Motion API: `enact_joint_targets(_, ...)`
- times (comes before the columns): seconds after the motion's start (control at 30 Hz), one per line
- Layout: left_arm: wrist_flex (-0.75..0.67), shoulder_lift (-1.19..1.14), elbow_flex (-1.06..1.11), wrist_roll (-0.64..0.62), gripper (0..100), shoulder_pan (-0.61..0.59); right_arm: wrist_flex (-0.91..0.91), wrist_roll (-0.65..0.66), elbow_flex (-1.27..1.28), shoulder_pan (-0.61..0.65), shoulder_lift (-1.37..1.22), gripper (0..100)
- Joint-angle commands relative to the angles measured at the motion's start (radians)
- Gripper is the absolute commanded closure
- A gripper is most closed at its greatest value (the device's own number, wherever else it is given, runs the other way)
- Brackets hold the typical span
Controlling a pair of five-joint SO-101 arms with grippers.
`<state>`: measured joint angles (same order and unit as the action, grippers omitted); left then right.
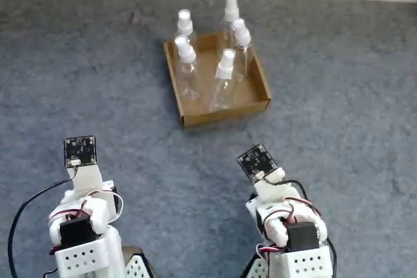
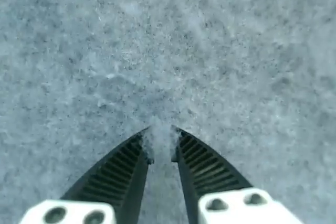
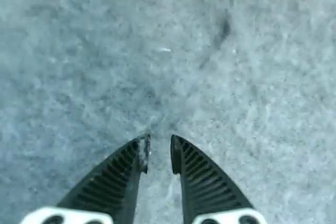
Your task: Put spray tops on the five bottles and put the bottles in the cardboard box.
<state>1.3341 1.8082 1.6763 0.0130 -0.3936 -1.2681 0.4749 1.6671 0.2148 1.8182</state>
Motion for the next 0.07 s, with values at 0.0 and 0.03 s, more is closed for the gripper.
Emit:
enact_joint_targets(0.0, 0.006, 0.012, 0.019, 0.005, 99, -0.015, -0.007, 0.009, 0.168, -0.010, 0.018, 96.7)
enact_joint_targets(0.03, 0.006, 0.012, 0.019, 0.005, 99, -0.015, -0.007, 0.009, 0.168, -0.010, 0.018, 96.7)
